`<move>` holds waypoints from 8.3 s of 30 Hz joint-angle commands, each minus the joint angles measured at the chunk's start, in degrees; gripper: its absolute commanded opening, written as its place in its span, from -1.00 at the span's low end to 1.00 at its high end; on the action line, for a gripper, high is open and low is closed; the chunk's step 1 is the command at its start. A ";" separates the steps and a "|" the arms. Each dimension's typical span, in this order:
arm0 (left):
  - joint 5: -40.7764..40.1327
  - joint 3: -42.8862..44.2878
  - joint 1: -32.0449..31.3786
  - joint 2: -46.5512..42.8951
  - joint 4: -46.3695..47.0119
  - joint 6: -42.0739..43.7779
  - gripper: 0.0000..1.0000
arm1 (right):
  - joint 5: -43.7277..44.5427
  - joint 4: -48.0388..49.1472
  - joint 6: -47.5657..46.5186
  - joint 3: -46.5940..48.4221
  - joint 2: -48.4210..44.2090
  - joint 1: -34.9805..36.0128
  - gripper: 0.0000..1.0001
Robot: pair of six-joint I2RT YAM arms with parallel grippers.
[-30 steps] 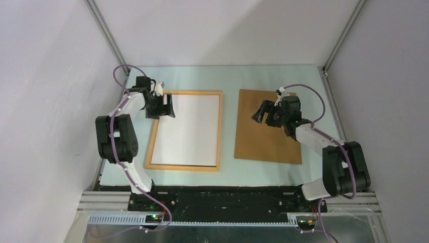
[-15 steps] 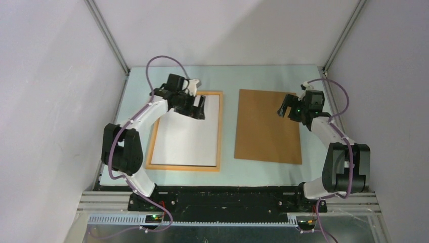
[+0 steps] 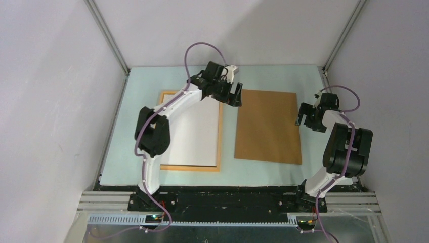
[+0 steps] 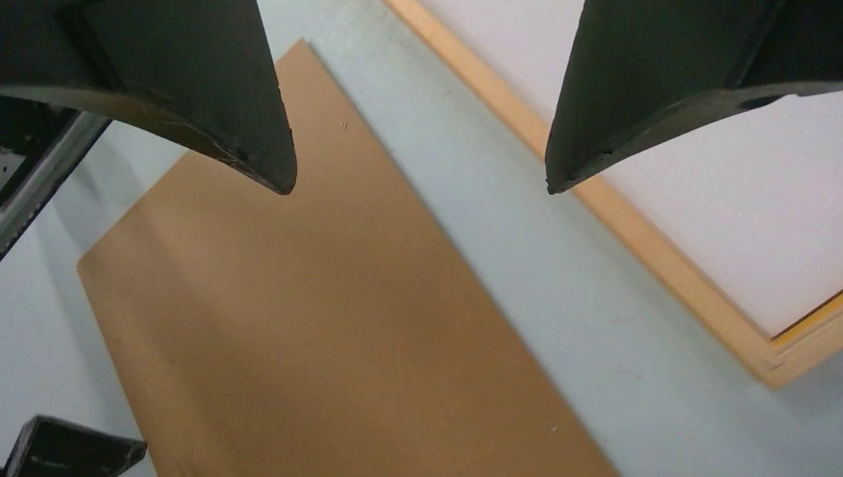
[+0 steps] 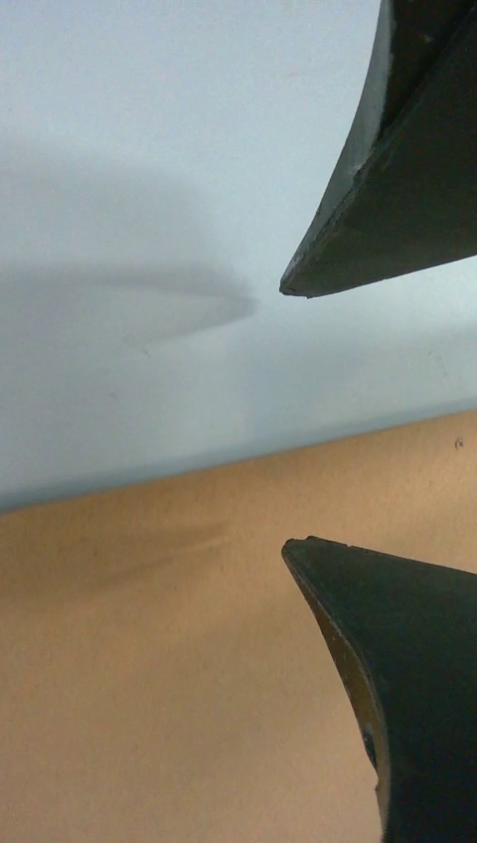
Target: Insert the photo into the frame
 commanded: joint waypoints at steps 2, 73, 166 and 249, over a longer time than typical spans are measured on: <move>1.43 8.18 -2.61 7.68 0.15 -6.33 0.99 | -0.93 -1.58 -3.39 2.59 2.75 -1.42 0.88; 10.49 7.71 -5.86 19.02 2.36 -19.69 0.99 | -56.56 -20.57 -0.76 14.59 -11.14 5.01 0.60; 27.89 19.00 8.67 2.65 7.43 -30.88 0.99 | -54.77 0.11 17.25 38.15 6.38 28.68 0.69; 18.73 -5.10 12.83 -5.62 -5.63 -13.37 0.35 | -41.13 -6.14 7.72 10.09 3.35 12.61 0.61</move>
